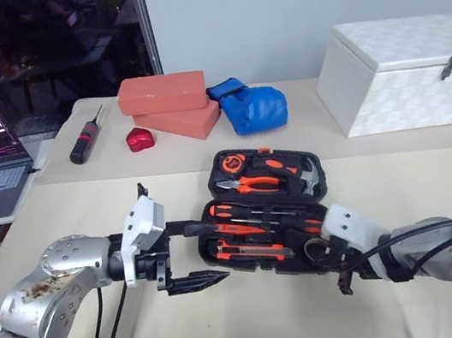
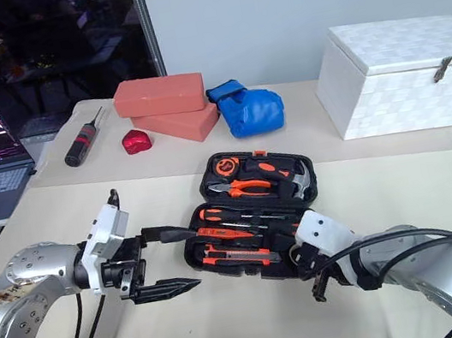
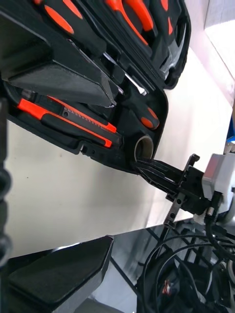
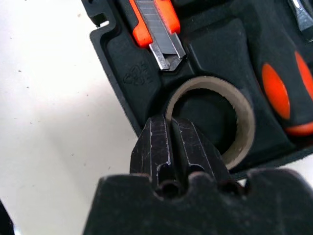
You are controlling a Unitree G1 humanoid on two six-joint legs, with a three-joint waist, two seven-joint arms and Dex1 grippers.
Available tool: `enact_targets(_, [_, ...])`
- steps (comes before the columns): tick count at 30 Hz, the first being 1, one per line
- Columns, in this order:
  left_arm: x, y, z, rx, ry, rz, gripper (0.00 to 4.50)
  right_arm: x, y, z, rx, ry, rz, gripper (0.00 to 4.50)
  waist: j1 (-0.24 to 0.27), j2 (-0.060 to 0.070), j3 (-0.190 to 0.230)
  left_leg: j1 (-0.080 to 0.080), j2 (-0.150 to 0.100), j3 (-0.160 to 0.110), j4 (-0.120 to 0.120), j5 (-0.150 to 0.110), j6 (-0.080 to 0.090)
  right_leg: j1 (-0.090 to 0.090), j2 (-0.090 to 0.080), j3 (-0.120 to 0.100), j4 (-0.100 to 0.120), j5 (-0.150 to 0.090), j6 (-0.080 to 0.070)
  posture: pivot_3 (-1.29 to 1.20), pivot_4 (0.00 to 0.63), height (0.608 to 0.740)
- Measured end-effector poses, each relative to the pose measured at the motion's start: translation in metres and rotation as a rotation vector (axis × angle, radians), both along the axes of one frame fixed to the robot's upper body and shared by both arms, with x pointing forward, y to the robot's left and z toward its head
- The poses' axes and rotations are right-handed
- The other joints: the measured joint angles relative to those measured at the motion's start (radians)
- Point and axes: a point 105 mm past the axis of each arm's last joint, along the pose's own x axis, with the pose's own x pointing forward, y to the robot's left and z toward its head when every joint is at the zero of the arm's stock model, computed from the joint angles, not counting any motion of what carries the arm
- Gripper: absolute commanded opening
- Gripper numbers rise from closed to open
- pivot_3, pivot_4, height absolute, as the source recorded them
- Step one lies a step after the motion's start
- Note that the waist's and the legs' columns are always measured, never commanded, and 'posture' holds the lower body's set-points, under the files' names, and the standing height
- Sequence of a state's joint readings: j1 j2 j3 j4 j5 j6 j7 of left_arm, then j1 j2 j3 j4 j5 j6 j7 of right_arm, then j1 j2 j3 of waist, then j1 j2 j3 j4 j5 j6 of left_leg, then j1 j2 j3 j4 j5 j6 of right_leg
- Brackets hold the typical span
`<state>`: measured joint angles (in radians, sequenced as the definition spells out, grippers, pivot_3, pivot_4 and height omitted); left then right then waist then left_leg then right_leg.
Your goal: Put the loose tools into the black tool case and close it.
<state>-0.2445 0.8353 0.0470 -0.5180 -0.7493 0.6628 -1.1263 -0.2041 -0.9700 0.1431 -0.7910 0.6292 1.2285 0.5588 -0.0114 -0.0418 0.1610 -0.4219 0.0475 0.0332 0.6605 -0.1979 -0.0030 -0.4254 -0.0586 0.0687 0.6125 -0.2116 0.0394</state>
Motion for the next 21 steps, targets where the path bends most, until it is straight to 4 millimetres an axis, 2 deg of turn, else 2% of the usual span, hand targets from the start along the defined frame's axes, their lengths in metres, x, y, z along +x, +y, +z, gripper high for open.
enact_targets(1, [0.0,0.0,-0.001,0.0,-0.001,0.003,4.5,0.0,0.0,0.0,-0.005,0.004,0.013,0.72,0.0,0.0,0.0,0.0,0.0,0.0,0.0,0.0,0.0,0.0,0.0,0.0,0.0,0.0,0.0,0.0,0.15,0.74])
enact_targets(2, [-0.001,0.0,-0.001,0.001,0.0,0.004,4.5,0.0,0.0,0.0,-0.011,0.006,0.02,0.86,0.0,0.0,0.0,0.0,0.0,0.0,0.0,0.0,0.0,0.0,0.0,0.0,0.0,0.0,0.0,0.0,0.15,0.74])
enact_targets(6, [-0.002,0.002,-0.006,0.0,0.013,0.029,4.5,0.003,-0.003,0.003,-0.01,0.0,0.046,2.3,0.001,0.0,0.0,-0.002,0.0,0.0,-0.001,0.0,0.0,-0.002,0.0,0.0,0.0,-0.001,0.0,0.0,0.15,0.74])
enact_targets(9, [-0.001,0.005,-0.01,-0.002,0.026,0.066,4.5,0.003,-0.009,0.009,0.019,0.004,0.047,2.3,0.001,0.0,0.0,-0.003,0.0,0.0,-0.001,-0.002,0.001,-0.003,0.0,0.0,0.0,-0.002,0.001,0.0,0.15,0.74])
enact_targets(12, [0.004,0.008,-0.015,-0.018,0.051,0.142,4.5,0.004,-0.018,0.025,0.096,-0.019,0.03,2.3,0.002,0.0,0.0,-0.003,0.0,0.0,-0.001,-0.002,0.001,-0.002,0.0,0.0,0.0,-0.002,0.002,0.0,0.15,0.74])
enact_targets(15, [0.029,0.008,-0.016,-0.069,0.086,0.32,4.5,0.019,-0.029,0.051,0.187,-0.127,-0.038,2.3,0.004,-0.001,0.0,0.0,0.0,0.0,0.0,-0.002,0.001,0.002,0.0,0.0,0.001,-0.001,0.002,0.0,0.15,0.74])
enact_targets(16, [0.051,0.007,-0.013,-0.115,0.109,0.422,4.5,0.034,-0.033,0.06,0.251,-0.184,-0.113,2.3,0.006,-0.003,0.001,0.002,0.0,-0.001,0.001,-0.001,0.003,0.004,0.001,0.0,0.001,0.0,0.002,0.0,0.15,0.74])
enact_targets(17, [0.064,0.005,-0.008,-0.139,0.113,0.476,4.5,0.045,-0.035,0.065,0.289,-0.22,-0.157,2.3,0.007,-0.006,0.003,0.001,-0.001,-0.001,0.003,0.0,0.004,0.003,0.001,-0.001,0.001,0.003,0.002,0.0,0.15,0.74])
enact_targets(21, [0.121,-0.008,0.002,-0.131,0.22,0.701,4.5,0.095,-0.068,0.068,0.337,-0.23,-0.482,2.3,0.0,-0.008,0.006,-0.001,-0.003,-0.002,0.007,0.005,0.006,0.002,0.001,0.0,0.0,0.01,0.002,0.0,0.15,0.74])
